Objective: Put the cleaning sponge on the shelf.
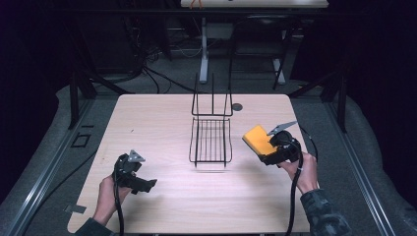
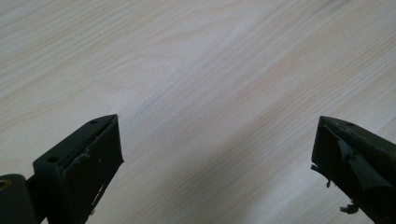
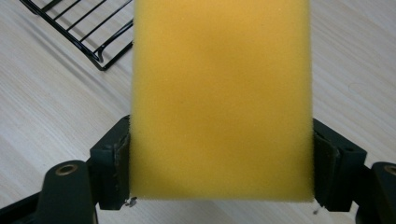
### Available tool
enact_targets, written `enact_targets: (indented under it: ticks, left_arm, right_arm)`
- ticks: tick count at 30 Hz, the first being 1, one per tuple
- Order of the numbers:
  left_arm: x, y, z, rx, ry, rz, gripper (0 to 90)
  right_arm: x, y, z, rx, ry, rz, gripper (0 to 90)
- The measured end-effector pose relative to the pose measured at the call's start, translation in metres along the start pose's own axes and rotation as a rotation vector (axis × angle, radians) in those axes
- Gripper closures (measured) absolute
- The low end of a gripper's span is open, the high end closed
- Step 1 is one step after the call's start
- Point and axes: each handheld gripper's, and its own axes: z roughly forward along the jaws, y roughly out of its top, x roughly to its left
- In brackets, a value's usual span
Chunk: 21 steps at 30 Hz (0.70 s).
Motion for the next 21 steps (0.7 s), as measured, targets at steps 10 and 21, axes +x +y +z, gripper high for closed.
enact_targets:
  ticks: [10, 21]
  left_arm:
    - [0.0, 0.0, 0.0, -0.005, 0.004, -0.001, 1.6]
    - [0.0, 0.0, 0.0, -0.004, 0.0, 0.001, 1.6]
  right_arm:
    - [0.003, 0.011, -0.001, -0.017, -0.003, -0.024, 22.4]
    - [0.008, 0.022, 0.001, -0.022, 0.011, -0.045, 22.4]
